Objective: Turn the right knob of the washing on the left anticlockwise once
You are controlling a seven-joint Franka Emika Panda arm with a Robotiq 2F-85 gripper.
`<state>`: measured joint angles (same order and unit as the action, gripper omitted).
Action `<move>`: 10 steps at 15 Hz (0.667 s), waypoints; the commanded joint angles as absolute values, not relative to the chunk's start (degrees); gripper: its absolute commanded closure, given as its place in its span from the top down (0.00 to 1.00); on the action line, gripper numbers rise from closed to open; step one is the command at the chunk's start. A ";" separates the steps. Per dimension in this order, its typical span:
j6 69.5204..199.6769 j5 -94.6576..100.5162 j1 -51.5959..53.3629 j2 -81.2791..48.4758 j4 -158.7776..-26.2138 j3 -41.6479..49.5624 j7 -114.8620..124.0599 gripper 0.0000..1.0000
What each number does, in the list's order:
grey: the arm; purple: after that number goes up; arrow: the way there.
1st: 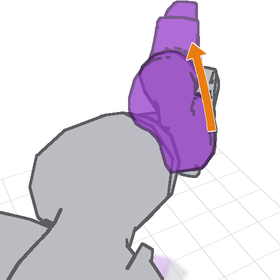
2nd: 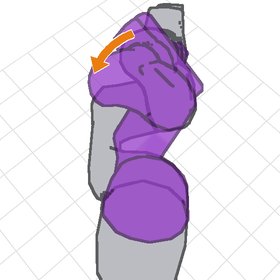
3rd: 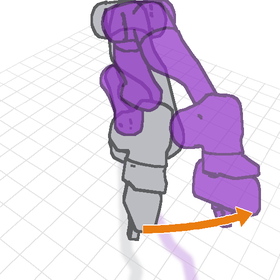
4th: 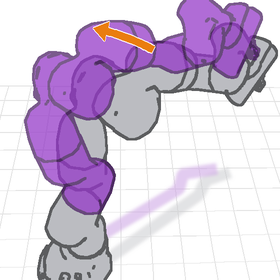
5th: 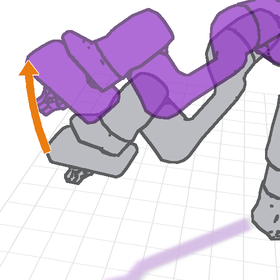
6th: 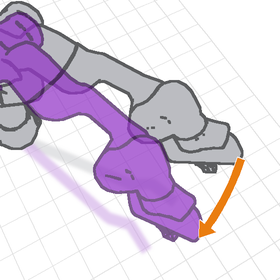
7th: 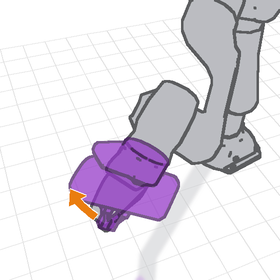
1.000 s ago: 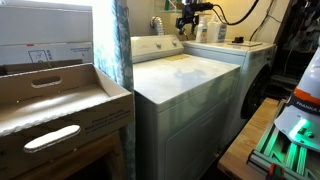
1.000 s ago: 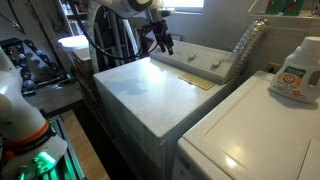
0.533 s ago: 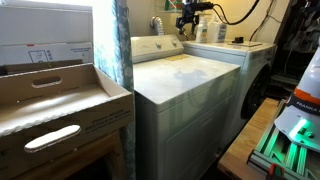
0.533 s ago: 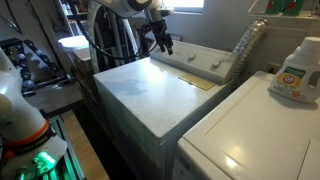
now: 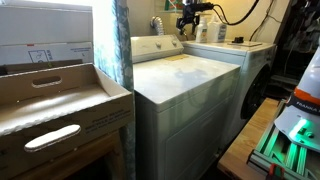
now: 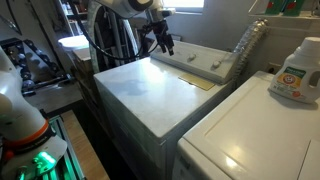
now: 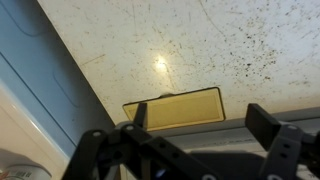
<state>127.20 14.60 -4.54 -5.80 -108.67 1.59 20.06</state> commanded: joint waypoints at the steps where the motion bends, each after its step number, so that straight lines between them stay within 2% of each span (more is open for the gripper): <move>1: 126.21 14.28 -4.92 -10.79 -104.86 4.57 20.62 1.00; 7: 129.65 15.61 -5.65 -17.34 -100.82 9.24 20.56 1.00; 9: 126.68 14.35 -5.79 -19.63 -98.12 10.44 21.66 1.00; 10: 128.51 14.49 -5.21 -17.19 -100.95 10.00 20.13 1.00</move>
